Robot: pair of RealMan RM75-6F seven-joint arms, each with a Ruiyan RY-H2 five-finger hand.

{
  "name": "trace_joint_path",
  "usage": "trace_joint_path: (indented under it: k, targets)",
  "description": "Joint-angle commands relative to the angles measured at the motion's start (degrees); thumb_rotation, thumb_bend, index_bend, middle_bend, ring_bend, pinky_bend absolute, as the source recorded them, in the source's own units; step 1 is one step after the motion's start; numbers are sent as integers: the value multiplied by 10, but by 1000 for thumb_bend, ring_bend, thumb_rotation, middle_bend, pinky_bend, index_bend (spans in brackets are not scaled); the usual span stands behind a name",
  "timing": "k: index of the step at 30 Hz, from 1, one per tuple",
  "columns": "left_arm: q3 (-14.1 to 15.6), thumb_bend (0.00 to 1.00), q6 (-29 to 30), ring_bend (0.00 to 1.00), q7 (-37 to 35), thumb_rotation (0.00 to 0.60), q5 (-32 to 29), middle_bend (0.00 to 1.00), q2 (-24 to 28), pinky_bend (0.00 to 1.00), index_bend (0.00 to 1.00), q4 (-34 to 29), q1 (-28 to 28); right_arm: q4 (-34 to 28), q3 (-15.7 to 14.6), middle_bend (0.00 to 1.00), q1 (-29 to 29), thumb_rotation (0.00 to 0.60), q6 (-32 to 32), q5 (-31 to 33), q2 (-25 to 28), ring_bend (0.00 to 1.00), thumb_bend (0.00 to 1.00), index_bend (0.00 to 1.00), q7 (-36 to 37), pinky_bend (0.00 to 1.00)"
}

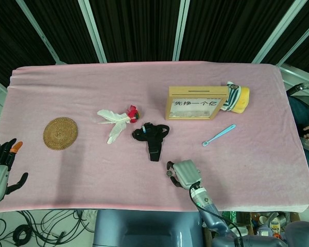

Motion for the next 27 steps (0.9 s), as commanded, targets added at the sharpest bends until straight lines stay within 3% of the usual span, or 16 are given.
trace_joint_path:
  k: [1,27]
  targets:
    - [0,326,0,0,1,600,0,0,1,6,51,0,0,3,0,756,0,600,0,0,-3,845,296,441,-1,923]
    - [0,326,-2,0,2,600,-1,0,1,6,51,-1,0,23,-5,756,-4,600,-2,-7,-15,846,292,441,-4,924]
